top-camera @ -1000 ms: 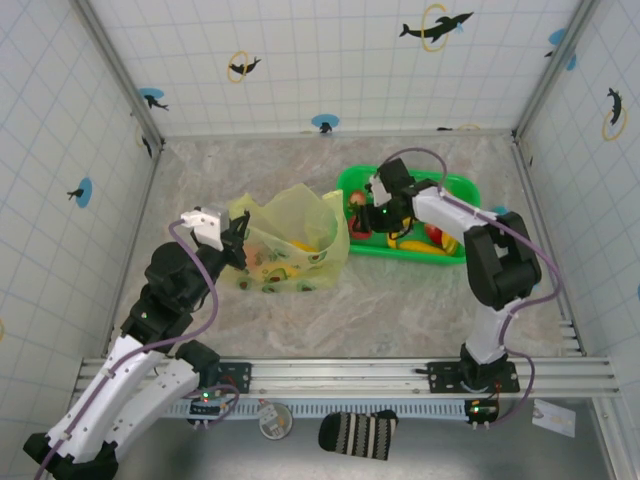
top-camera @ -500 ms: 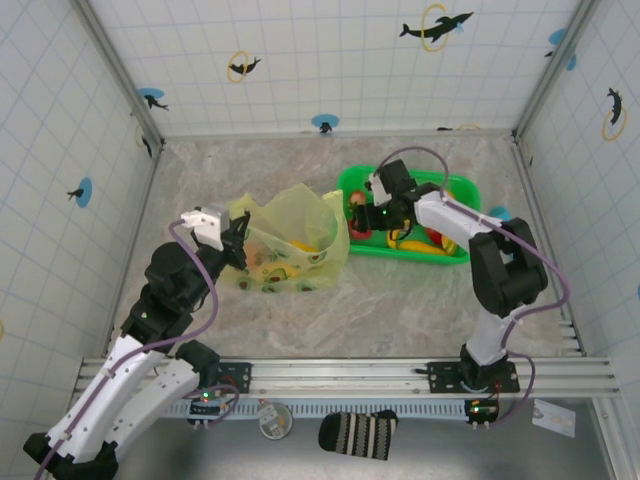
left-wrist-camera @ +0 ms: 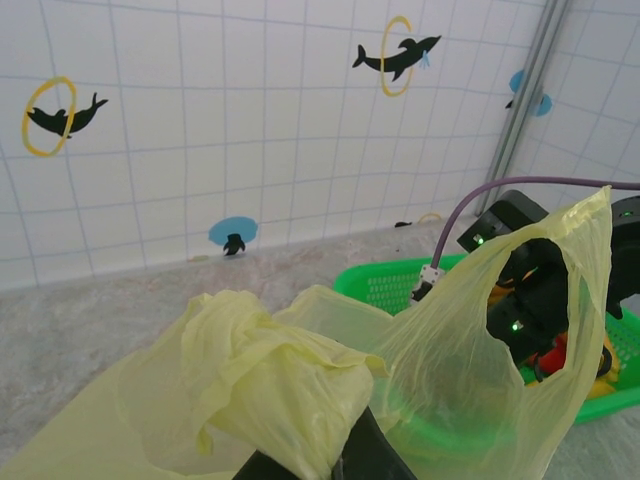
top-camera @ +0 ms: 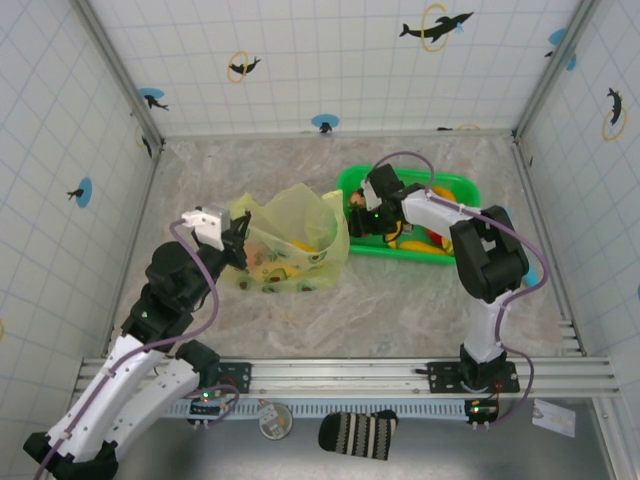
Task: Place the fake fruits into the plastic bag and tie a complex knot
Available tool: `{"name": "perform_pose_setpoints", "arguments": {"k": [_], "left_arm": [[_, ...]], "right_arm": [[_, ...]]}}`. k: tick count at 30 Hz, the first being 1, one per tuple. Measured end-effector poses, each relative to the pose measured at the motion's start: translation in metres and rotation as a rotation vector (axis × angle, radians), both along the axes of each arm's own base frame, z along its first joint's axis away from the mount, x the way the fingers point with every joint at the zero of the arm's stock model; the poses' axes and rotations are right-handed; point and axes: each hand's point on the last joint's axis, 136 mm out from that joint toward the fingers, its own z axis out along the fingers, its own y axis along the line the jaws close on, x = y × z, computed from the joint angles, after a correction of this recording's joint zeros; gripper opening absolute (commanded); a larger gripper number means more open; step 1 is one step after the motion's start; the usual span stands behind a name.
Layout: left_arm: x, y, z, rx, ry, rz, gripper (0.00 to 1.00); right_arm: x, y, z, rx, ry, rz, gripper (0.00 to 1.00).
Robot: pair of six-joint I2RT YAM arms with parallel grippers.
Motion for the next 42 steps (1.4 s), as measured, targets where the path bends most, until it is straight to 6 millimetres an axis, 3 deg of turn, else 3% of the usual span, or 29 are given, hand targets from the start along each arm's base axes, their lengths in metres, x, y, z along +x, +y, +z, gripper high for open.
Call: {"name": "perform_pose_setpoints", "arguments": {"k": [6,12,15,19,22,25,29,32,35,42], "left_arm": [[0.001,-0.001,-0.002,0.003,0.006,-0.003,0.00],[0.001,-0.001,-0.002,0.004,0.007,-0.003,0.00],[0.002,-0.002,-0.003,0.007,0.011,-0.003,0.00],[0.003,-0.002,-0.004,0.008,0.014,-0.003,0.00],[0.003,-0.003,-0.004,0.006,0.016,-0.004,0.00],[0.002,-0.004,-0.004,0.006,0.016,-0.009,0.00],[0.002,-0.005,-0.004,0.005,0.018,-0.014,0.00],[0.002,-0.006,-0.006,0.004,0.023,-0.022,0.00],[0.002,-0.007,-0.006,0.000,0.026,-0.025,0.00],[0.001,-0.007,-0.004,-0.006,0.024,-0.028,0.00]], "right_arm": [[0.006,0.006,-0.001,0.017,-0.001,0.005,0.59],[0.010,0.004,0.001,0.014,-0.021,-0.003,0.57],[0.009,-0.002,0.013,0.008,-0.052,-0.013,0.57],[0.001,-0.018,0.056,0.019,-0.154,-0.045,0.57],[-0.005,-0.029,0.111,0.064,-0.292,-0.078,0.57],[-0.016,-0.037,0.179,0.150,-0.471,-0.108,0.56],[-0.049,-0.027,0.265,0.280,-0.696,-0.075,0.57],[-0.095,0.011,0.305,0.364,-0.810,0.054,0.57],[-0.138,0.049,0.321,0.411,-0.871,0.196,0.57],[-0.211,0.104,0.322,0.378,-0.998,0.442,0.58]]}}
